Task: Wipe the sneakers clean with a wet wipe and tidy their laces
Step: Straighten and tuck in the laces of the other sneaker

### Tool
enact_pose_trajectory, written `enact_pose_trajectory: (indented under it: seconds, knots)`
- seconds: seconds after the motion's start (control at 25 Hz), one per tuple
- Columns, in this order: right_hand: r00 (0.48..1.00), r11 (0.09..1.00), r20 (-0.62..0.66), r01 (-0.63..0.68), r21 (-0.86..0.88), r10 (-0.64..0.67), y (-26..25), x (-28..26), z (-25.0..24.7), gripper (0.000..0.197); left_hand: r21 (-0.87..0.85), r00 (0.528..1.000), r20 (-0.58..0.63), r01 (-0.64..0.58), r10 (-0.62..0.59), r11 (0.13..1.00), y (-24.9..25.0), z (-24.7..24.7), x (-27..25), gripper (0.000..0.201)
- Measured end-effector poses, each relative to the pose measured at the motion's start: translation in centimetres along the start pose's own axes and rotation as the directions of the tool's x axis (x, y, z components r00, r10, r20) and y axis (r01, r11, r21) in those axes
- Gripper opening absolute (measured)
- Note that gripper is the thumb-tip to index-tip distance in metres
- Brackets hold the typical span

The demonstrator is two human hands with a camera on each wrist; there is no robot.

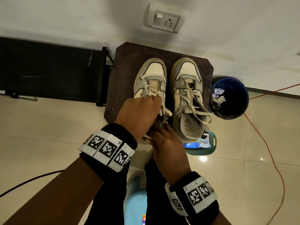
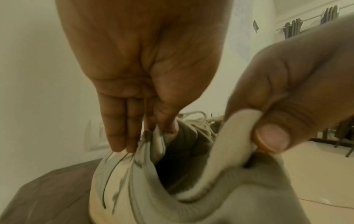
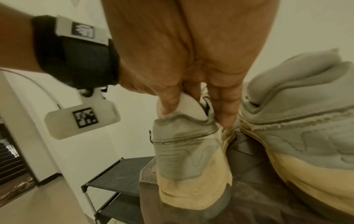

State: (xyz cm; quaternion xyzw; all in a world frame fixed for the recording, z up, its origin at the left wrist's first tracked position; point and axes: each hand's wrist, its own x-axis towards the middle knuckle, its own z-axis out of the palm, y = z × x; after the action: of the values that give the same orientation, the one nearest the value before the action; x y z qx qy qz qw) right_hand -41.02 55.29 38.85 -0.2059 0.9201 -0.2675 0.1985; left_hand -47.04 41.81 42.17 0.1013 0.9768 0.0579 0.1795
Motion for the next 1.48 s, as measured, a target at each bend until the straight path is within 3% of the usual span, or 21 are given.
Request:
enact_pose_trajectory:
  seconds: [0.16,0.4,0.56,0.8,0.96,1.08,1.24,1.4,1.48]
  knots:
    - [0.993,0.989,-0.106,-0.069,-0.132,0.055,-1.5,-0.6,-1.2,0.046,0.061,0.998,0.043,-0.051,0.048,0.997,-0.4,-1.0,1.0,0.030]
    - [0.997,0.975,-0.060,-0.061,-0.216,0.049,-2.1,2.0,-0.7,0.046,-0.063,0.994,0.101,-0.036,0.042,0.997,-1.0,-0.9,1.5,0.023]
    - [0.997,0.977,-0.075,-0.045,-0.207,0.030,-2.8,3.8,-0.4,0.011,-0.210,0.999,0.040,0.015,-0.006,0.978,-2.0,-0.7,1.6,0.019]
    - [0.994,0.972,-0.055,-0.102,-0.210,0.093,-3.2,5.5,-0.4,0.023,-0.277,0.998,0.040,0.062,-0.053,0.959,-2.7,-0.2,2.1,0.017]
    - [0.977,0.958,0.164,-0.089,-0.271,0.137,-2.2,6.9,-1.0,0.025,-0.291,0.997,-0.030,0.054,-0.065,0.955,-3.4,-0.2,2.5,0.017]
    - [0.971,0.972,0.203,-0.083,-0.220,0.129,-2.9,5.5,-3.7,0.022,-0.324,0.995,-0.078,0.030,-0.058,0.946,-3.4,0.3,2.2,0.019]
    - [0.874,0.944,0.429,-0.091,-0.318,0.229,-4.8,4.4,-4.6,0.012,-0.400,0.988,-0.127,0.031,-0.089,0.916,-3.6,1.3,1.4,0.018]
    - [0.759,0.925,0.545,-0.206,-0.318,0.356,-4.1,6.6,-3.7,0.011,-0.412,0.984,-0.138,0.045,-0.111,0.910,-3.4,1.3,1.2,0.014]
    - [0.726,0.925,0.579,-0.226,-0.307,0.370,-4.0,7.2,-3.8,0.015,-0.414,0.983,-0.138,0.052,-0.118,0.909,-3.2,1.3,1.3,0.013]
